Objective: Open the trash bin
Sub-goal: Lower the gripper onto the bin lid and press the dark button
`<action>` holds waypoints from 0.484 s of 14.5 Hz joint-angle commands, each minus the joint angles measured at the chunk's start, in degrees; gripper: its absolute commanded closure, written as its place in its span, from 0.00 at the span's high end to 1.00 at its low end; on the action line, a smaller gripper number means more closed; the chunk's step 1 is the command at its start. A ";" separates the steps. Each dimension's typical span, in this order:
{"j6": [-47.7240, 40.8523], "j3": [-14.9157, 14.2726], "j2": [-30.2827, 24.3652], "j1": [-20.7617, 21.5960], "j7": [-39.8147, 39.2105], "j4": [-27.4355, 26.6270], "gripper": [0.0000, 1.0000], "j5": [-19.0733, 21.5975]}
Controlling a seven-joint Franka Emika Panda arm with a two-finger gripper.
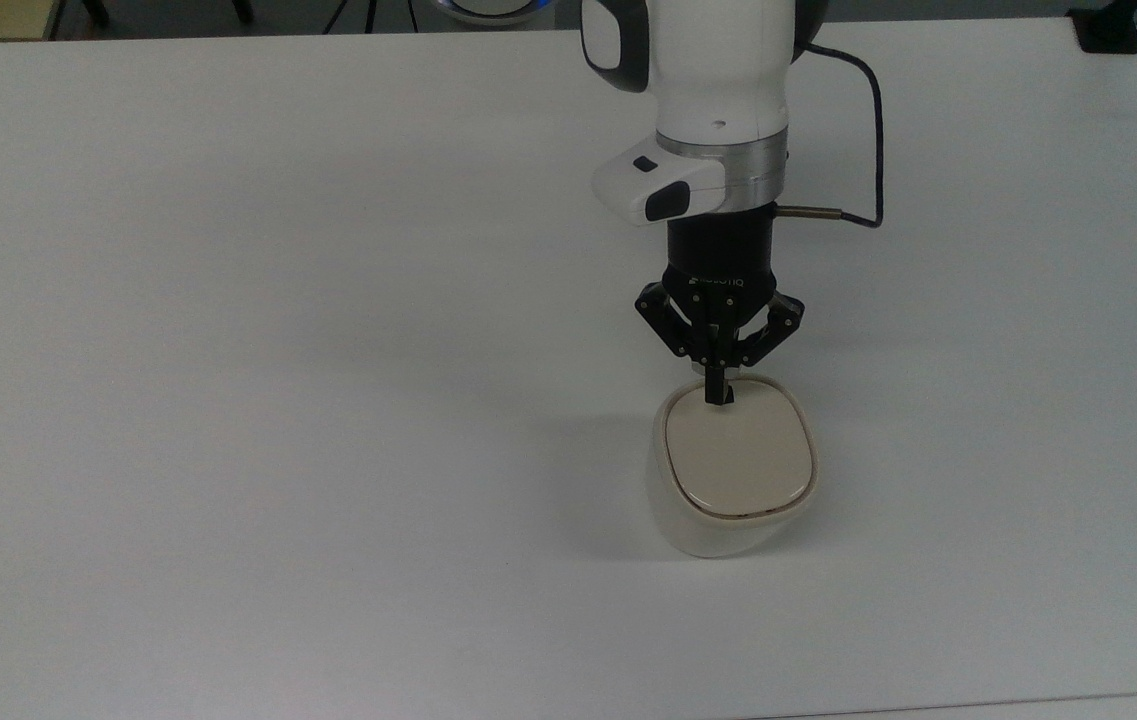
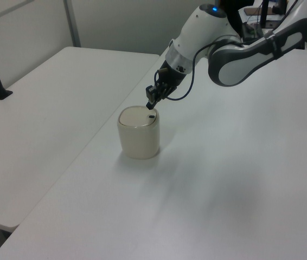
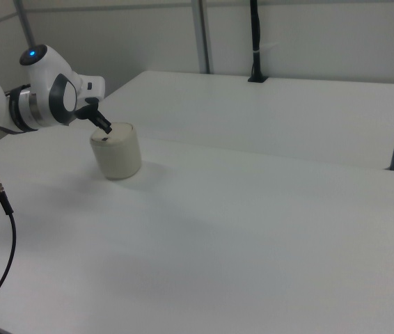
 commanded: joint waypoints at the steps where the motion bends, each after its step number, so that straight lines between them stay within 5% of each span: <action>1: 0.87 -0.57 3.08 1.42 2.90 1.58 0.00 -3.63; 7: 0.61 -0.66 1.61 1.07 4.91 1.58 0.00 -4.78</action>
